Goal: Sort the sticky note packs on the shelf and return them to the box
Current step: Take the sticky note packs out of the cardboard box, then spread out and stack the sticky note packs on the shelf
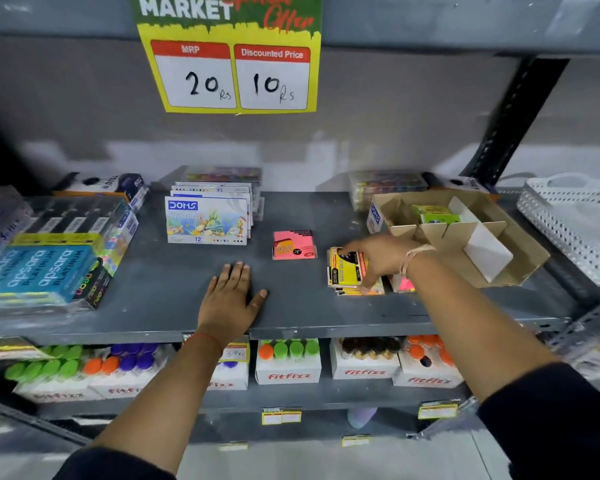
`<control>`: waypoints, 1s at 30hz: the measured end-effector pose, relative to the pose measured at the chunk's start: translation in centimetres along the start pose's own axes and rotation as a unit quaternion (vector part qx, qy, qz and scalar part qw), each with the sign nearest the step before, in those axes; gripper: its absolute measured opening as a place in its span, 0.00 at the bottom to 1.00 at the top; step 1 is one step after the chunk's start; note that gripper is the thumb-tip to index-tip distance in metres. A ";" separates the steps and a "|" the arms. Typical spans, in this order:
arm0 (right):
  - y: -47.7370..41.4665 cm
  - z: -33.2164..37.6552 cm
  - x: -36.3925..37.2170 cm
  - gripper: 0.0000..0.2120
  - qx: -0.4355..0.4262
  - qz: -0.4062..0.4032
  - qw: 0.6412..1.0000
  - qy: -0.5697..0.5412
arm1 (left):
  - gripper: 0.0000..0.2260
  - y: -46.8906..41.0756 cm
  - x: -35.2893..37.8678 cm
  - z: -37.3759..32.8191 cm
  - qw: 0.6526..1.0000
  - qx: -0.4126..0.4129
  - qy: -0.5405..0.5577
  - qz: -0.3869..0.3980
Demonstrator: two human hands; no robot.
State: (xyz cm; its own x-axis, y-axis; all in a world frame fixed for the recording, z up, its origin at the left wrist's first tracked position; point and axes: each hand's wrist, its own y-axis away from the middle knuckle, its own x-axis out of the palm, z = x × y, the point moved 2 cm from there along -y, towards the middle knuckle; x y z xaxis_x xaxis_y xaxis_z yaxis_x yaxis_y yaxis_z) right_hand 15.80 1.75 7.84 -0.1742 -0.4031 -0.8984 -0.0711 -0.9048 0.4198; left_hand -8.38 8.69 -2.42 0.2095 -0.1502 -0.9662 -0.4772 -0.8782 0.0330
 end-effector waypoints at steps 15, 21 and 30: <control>-1.6 -0.2 0.3 0.18 -0.013 -0.045 0.998 -0.045 | 0.28 0.8 -0.6 1.0 1.000 0.007 -0.007 0.002; -1.7 -0.2 -0.2 0.19 -0.003 -0.057 0.998 -0.041 | 0.27 0.6 -0.7 1.0 1.000 -0.007 0.005 0.008; -2.4 8.4 0.4 0.25 -0.117 -0.055 0.990 -0.061 | 0.24 0.7 -1.1 1.2 1.000 -0.019 0.024 -0.006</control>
State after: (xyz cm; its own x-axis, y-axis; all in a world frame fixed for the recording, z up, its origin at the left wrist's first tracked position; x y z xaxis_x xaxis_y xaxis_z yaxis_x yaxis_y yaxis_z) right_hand 7.61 4.91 7.55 -0.2958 -0.2945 -0.9087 0.1318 -0.9548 0.2665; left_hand -9.97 8.80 -1.68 0.2559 -0.1611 -0.9532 -0.4420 -0.8964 0.0328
